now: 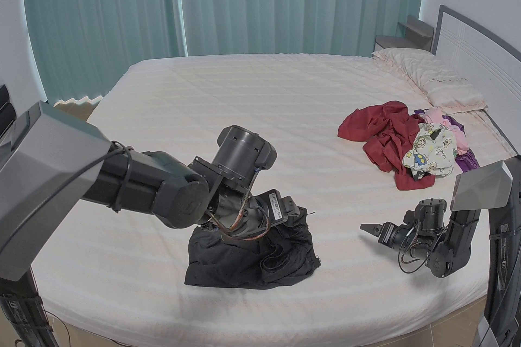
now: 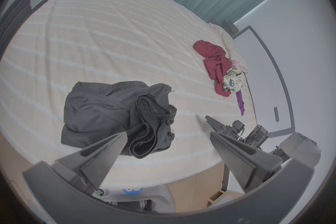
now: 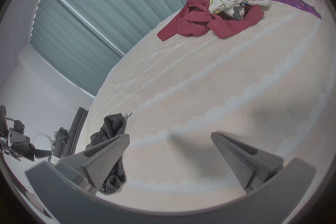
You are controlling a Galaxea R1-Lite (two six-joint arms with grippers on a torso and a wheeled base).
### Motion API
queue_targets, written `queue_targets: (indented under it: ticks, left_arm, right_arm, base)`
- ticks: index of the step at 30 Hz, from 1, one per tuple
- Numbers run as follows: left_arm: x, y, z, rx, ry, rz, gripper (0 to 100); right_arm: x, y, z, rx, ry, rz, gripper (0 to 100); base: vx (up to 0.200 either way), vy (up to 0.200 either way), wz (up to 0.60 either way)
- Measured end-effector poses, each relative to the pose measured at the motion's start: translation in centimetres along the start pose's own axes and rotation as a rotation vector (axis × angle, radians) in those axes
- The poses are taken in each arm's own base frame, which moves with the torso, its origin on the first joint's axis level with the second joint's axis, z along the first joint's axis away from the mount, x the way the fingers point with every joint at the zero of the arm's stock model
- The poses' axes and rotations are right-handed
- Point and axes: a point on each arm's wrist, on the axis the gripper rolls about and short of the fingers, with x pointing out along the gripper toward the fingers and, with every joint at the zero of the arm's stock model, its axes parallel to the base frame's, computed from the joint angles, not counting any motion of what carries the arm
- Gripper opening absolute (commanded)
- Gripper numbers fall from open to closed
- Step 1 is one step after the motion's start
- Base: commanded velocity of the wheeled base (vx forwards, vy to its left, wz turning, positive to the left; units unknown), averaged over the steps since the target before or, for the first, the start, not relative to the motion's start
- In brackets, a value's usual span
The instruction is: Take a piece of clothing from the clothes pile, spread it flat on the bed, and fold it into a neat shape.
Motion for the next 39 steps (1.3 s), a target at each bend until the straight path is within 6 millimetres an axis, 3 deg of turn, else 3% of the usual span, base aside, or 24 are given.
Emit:
queue_targets:
  ticks: [6, 17, 31, 39]
  left_arm:
    - [-1.4, 2.1, -1.0, -0.099, 0.02, 0.034, 100]
    - [-4.4, 9.5, -2.9, -0.377, 0.026, 0.097, 100]
    - [-6.2, 15.6, -0.8, -0.576, -0.001, -0.129, 100]
    - [-5.6, 18.7, 0.6, -0.637, -0.037, -0.17, 100]
  right_arm:
    - [0.0, 0.1, -0.1, -0.001, 0.004, 0.002, 100]
    - [0.0, 0.3, -0.4, -0.005, 0.014, 0.007, 100]
    - [0.0, 2.2, -0.7, -0.037, 0.013, 0.042, 100]
    - [-0.3, 5.2, -0.8, -0.086, -0.021, 0.076, 100]
  base:
    - [-0.167, 0.0, 0.0]
    - [-0.018, 0.0, 0.0]
    - [0.0, 0.171, 0.0]
    - [0.0, 0.2, 0.0]
